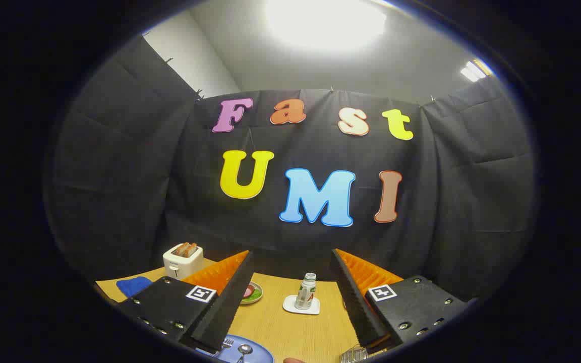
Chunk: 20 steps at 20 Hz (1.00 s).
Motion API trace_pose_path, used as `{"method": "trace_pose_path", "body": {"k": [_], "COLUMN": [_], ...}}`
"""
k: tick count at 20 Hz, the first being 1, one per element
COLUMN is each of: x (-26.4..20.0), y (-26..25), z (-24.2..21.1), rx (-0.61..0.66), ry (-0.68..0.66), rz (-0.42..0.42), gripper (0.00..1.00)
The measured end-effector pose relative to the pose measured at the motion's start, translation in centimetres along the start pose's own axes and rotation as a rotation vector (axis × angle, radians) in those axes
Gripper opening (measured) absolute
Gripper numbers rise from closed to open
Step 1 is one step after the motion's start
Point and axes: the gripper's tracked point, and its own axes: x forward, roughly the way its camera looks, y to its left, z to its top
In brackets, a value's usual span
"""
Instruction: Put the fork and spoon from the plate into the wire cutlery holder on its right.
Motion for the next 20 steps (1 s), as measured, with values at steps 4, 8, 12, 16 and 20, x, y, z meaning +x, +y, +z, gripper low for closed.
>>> {"method": "trace_pose_path", "body": {"k": [4,8,12,16,20], "x": [-0.1,-0.1,-0.4,-0.4,-0.9], "y": [-0.5,-1.5,-3.2,-2.8,-1.4], "z": [-0.1,-0.3,-0.7,-2.5,-6.8], "rx": [0.012,0.055,0.118,0.073,0.065], "ry": [-0.004,-0.007,-0.011,0.045,0.216], "rz": [-0.015,-0.049,-0.12,-0.099,-0.021], "gripper": [0.94,0.94,0.94,0.94,0.94]}}
